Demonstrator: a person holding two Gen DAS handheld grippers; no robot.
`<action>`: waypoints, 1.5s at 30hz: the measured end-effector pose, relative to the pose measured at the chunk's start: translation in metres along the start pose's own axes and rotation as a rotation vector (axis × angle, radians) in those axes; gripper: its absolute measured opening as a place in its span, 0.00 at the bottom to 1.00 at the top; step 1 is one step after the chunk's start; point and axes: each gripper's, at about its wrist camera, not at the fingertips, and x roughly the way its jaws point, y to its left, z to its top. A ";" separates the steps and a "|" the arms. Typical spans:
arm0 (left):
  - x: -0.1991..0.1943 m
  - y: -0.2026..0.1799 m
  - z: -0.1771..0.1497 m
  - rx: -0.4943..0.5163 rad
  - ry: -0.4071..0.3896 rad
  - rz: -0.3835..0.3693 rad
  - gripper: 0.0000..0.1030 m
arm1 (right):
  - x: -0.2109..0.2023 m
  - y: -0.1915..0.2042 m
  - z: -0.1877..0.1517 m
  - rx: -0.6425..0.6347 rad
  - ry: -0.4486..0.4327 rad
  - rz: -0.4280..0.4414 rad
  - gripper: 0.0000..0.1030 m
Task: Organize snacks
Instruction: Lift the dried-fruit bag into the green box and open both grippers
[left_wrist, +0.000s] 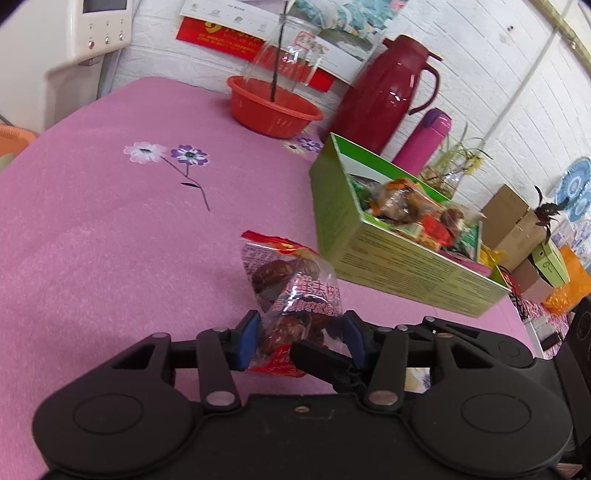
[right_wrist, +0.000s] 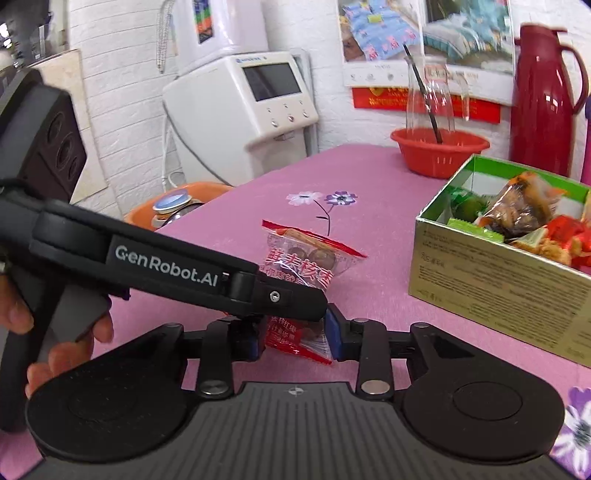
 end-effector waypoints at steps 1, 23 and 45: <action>-0.003 -0.006 -0.001 0.009 -0.005 -0.003 0.23 | -0.006 0.001 -0.001 -0.012 -0.017 -0.011 0.54; 0.008 -0.143 0.053 0.239 -0.227 -0.149 0.23 | -0.092 -0.084 0.030 0.005 -0.378 -0.202 0.54; 0.082 -0.106 0.065 0.150 -0.189 -0.047 1.00 | -0.052 -0.142 0.012 0.100 -0.301 -0.352 0.88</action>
